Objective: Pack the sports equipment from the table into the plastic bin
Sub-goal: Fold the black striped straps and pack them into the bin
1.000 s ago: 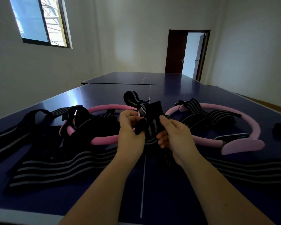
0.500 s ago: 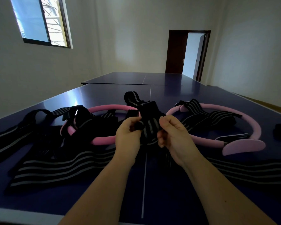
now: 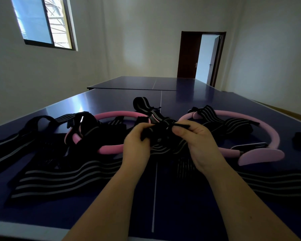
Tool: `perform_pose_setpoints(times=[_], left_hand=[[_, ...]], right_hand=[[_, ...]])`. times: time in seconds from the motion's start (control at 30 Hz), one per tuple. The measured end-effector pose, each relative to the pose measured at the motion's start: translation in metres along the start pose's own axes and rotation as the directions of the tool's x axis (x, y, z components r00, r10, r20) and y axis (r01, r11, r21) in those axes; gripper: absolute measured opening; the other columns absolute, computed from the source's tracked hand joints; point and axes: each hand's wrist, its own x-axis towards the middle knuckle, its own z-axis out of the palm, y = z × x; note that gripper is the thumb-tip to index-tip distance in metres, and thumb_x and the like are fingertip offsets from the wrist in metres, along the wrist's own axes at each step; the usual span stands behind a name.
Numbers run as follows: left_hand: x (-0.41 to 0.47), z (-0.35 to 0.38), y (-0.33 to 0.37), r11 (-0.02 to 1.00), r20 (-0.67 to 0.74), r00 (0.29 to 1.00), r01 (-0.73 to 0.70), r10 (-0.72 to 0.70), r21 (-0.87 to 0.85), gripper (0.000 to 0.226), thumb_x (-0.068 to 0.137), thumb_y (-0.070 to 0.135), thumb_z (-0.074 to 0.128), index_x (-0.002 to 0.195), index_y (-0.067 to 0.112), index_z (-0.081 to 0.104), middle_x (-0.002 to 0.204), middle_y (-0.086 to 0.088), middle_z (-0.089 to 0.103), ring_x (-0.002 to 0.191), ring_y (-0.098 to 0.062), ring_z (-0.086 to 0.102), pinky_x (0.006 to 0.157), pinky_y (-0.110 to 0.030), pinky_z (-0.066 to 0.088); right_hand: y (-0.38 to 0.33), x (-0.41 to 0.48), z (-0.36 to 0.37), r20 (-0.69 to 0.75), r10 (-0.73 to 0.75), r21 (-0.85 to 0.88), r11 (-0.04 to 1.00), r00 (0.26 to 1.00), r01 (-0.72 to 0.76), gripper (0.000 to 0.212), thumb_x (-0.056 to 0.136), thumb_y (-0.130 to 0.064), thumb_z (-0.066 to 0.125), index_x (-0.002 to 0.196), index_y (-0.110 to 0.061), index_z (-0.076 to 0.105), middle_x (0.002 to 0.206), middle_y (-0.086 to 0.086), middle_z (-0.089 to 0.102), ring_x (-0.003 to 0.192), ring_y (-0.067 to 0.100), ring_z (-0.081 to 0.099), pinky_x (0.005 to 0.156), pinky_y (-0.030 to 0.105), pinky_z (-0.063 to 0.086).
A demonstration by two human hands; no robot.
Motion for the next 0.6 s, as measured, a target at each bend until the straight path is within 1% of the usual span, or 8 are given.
perform_pose_setpoints(times=[0.07,0.13,0.27,0.33,0.4,0.47,0.53,0.6], left_hand=[[0.004,-0.003,0.000,0.998,-0.034,0.999,0.033,-0.035,-0.060,0.043,0.089,-0.016,0.048,0.103,0.019,0.068,0.096,-0.003,0.071,0.082,-0.011,0.072,0.070,-0.024,0.060],[0.002,-0.003,0.002,0.999,0.029,0.999,-0.031,0.030,0.040,0.049,0.088,-0.016,0.048,0.097,0.027,0.069,0.097,0.003,0.071,0.086,-0.008,0.070,0.069,-0.016,0.056],[-0.007,0.004,0.006,0.945,0.153,0.963,-0.250,0.221,0.212,0.046,0.086,-0.016,0.055,0.093,0.027,0.068,0.102,0.017,0.054,0.092,0.016,0.056,0.082,-0.005,0.045],[-0.006,0.003,0.004,0.917,0.188,0.939,-0.328,0.289,0.226,0.044,0.085,-0.015,0.060,0.092,0.027,0.068,0.103,0.017,0.052,0.096,0.012,0.055,0.085,-0.008,0.047],[-0.005,0.000,0.001,0.897,0.220,0.916,-0.382,0.335,0.221,0.052,0.082,-0.017,0.060,0.090,0.034,0.063,0.103,0.017,0.054,0.100,0.002,0.058,0.089,-0.019,0.053],[-0.009,0.001,0.002,0.925,0.246,0.921,-0.346,0.303,0.159,0.057,0.082,-0.017,0.058,0.089,0.039,0.055,0.099,0.016,0.060,0.095,-0.004,0.063,0.084,-0.027,0.057],[-0.012,0.001,0.005,0.949,0.225,0.932,-0.307,0.284,0.074,0.066,0.082,-0.021,0.055,0.088,0.045,0.050,0.094,0.021,0.063,0.087,-0.001,0.064,0.076,-0.019,0.055],[-0.012,0.000,0.006,0.955,0.193,0.937,-0.297,0.290,0.007,0.069,0.080,-0.024,0.054,0.090,0.045,0.048,0.093,0.016,0.064,0.089,-0.003,0.064,0.081,-0.021,0.055]], right_hand=[[-0.004,0.000,0.000,0.033,-0.017,0.038,0.999,0.999,0.015,0.028,0.080,-0.003,0.063,0.070,-0.024,0.079,0.075,-0.006,0.073,0.076,0.008,0.069,0.072,0.018,0.053],[-0.005,0.002,-0.003,0.007,-0.016,0.048,0.999,1.000,0.016,0.032,0.084,0.000,0.062,0.073,-0.023,0.080,0.077,-0.002,0.075,0.077,0.010,0.071,0.071,0.019,0.055],[-0.003,0.005,-0.011,-0.070,0.002,0.010,1.000,0.998,-0.002,0.015,0.091,-0.002,0.061,0.091,-0.010,0.073,0.087,0.006,0.074,0.083,0.017,0.071,0.074,0.025,0.057],[0.002,0.008,-0.014,-0.091,-0.014,-0.061,0.998,0.996,0.008,0.014,0.090,-0.003,0.064,0.089,-0.014,0.073,0.090,0.005,0.071,0.085,0.017,0.069,0.078,0.028,0.055],[0.006,0.010,-0.013,-0.089,-0.043,-0.145,0.989,0.995,0.030,0.025,0.088,-0.006,0.068,0.079,-0.028,0.076,0.099,0.007,0.066,0.094,0.019,0.067,0.086,0.032,0.053],[0.007,0.011,-0.012,-0.095,-0.053,-0.179,0.983,0.994,0.036,0.031,0.086,-0.008,0.071,0.075,-0.037,0.077,0.109,0.008,0.065,0.102,0.019,0.065,0.090,0.030,0.052],[0.006,0.009,-0.011,-0.076,-0.016,-0.182,0.983,0.997,0.002,0.034,0.085,-0.006,0.071,0.075,-0.038,0.078,0.109,0.002,0.067,0.101,0.014,0.066,0.085,0.020,0.052],[0.007,0.008,-0.011,0.014,0.066,-0.192,0.980,0.998,-0.062,0.031,0.087,-0.003,0.069,0.086,-0.033,0.079,0.106,0.000,0.072,0.099,0.013,0.069,0.082,0.019,0.053]])
